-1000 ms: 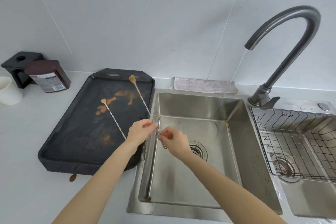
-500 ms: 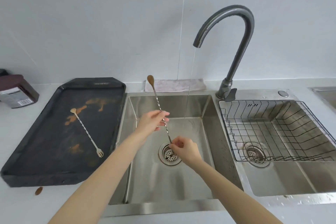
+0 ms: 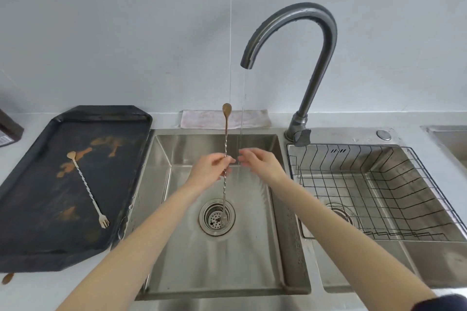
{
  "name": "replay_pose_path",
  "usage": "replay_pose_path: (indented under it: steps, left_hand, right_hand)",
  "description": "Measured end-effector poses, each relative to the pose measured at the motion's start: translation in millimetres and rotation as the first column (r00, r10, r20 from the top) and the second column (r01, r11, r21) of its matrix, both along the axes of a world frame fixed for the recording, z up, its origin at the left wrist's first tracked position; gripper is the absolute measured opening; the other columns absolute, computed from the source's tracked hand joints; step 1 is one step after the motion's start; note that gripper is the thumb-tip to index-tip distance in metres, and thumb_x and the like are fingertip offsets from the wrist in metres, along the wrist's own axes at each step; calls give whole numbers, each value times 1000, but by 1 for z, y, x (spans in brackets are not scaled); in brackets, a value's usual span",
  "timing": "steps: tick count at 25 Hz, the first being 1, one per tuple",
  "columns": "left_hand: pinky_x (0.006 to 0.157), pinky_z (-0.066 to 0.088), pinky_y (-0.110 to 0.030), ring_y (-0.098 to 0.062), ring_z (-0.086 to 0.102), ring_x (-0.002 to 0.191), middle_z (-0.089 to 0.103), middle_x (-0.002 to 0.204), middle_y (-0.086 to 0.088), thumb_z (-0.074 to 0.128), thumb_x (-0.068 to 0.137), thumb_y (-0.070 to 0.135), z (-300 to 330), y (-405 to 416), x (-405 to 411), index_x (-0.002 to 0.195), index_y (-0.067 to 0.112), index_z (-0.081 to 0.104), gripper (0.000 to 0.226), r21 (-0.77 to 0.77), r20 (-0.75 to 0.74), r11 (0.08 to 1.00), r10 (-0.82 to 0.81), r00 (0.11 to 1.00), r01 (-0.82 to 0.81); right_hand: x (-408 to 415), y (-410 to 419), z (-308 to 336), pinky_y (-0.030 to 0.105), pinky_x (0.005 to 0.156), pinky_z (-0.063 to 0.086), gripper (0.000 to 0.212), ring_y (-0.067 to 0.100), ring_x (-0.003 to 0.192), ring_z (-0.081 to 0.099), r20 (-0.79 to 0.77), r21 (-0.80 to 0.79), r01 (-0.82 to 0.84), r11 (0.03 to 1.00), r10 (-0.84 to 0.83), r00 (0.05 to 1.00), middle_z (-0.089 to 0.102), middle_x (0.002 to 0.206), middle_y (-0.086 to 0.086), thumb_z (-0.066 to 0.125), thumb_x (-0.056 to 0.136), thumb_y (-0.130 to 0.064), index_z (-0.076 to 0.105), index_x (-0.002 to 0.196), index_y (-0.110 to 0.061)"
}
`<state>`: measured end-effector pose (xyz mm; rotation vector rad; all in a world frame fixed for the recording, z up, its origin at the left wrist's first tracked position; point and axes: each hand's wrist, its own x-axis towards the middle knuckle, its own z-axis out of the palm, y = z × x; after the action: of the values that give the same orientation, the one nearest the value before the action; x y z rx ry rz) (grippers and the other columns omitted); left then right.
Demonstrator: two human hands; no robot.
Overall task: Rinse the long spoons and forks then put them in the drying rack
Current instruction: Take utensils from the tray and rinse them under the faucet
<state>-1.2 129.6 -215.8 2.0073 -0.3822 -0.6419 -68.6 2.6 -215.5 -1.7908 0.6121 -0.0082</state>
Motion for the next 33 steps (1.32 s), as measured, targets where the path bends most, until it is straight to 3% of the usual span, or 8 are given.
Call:
replay_pose_path:
  steps: [4, 7, 10, 15, 21, 27, 30, 33]
  left_hand:
    - [46, 39, 1, 14, 52, 39, 60, 58, 11, 53, 92, 18, -10, -15, 9, 98, 7, 70, 22, 23, 31, 1000, 2, 1000, -2]
    - [48, 38, 3, 12, 52, 38, 59, 49, 13, 56, 90, 19, -13, -19, 16, 93, 7, 72, 20, 32, 36, 999, 9, 999, -10]
    - [55, 41, -3, 12, 52, 40, 60, 55, 10, 57, 90, 21, -17, -20, 22, 86, 11, 71, 18, 54, 52, 998, -29, 998, 27]
    - [52, 41, -4, 15, 51, 42, 60, 58, 11, 55, 91, 25, -21, -23, 31, 93, 4, 71, 25, 104, 69, 992, -84, 994, 77]
    - [50, 40, 0, 16, 52, 44, 60, 59, 13, 57, 90, 27, -24, -26, 30, 94, 10, 72, 23, 113, 71, 987, -121, 990, 112]
    - [52, 40, 1, 18, 53, 46, 61, 59, 15, 58, 89, 25, -18, -27, 25, 94, 10, 72, 21, 82, 54, 990, -120, 991, 116]
    - [55, 41, -3, 18, 53, 46, 62, 48, 20, 61, 87, 22, -14, -31, 26, 84, 12, 70, 13, 66, 76, 994, -96, 992, 91]
    - [62, 42, -8, 18, 53, 47, 61, 56, 19, 62, 86, 23, -12, -34, 28, 76, 19, 63, 11, 49, 109, 996, -73, 991, 68]
  right_hand:
    - [34, -18, 24, 29, 95, 46, 31, 11, 96, 62, 75, 89, -33, 995, 27, 997, 67, 109, 3, 43, 96, -20, 55, 123, -12]
    - [54, -28, 34, 21, 81, 48, 30, 10, 86, 64, 116, 188, -4, 982, -18, 993, 66, 95, -3, 43, 96, -15, 54, 123, -11]
    - [65, -37, 32, 13, 73, 49, 27, 0, 76, 64, 127, 255, 22, 967, -56, 990, 65, 83, -8, 45, 94, -11, 55, 119, -10]
    - [72, -40, 24, 18, 80, 48, 13, 2, 75, 63, 113, 327, 56, 943, -98, 989, 65, 80, -8, 54, 91, -9, 56, 101, -17]
    - [69, -42, 23, 14, 72, 50, 16, 4, 69, 59, 122, 346, 64, 936, -113, 986, 61, 77, -5, 55, 92, -10, 55, 80, -21]
    - [67, -47, 32, 10, 63, 49, 20, 1, 60, 54, 125, 258, 75, 963, -110, 986, 57, 71, -5, 58, 91, -16, 55, 72, -22]
    - [71, -47, 40, 10, 58, 46, 19, 4, 56, 47, 147, 281, 64, 958, -109, 983, 52, 67, -3, 59, 90, -13, 55, 73, -20]
    - [76, -48, 45, 13, 59, 43, 10, 4, 56, 46, 158, 288, 52, 956, -101, 982, 52, 70, -3, 58, 89, -10, 59, 83, -17]
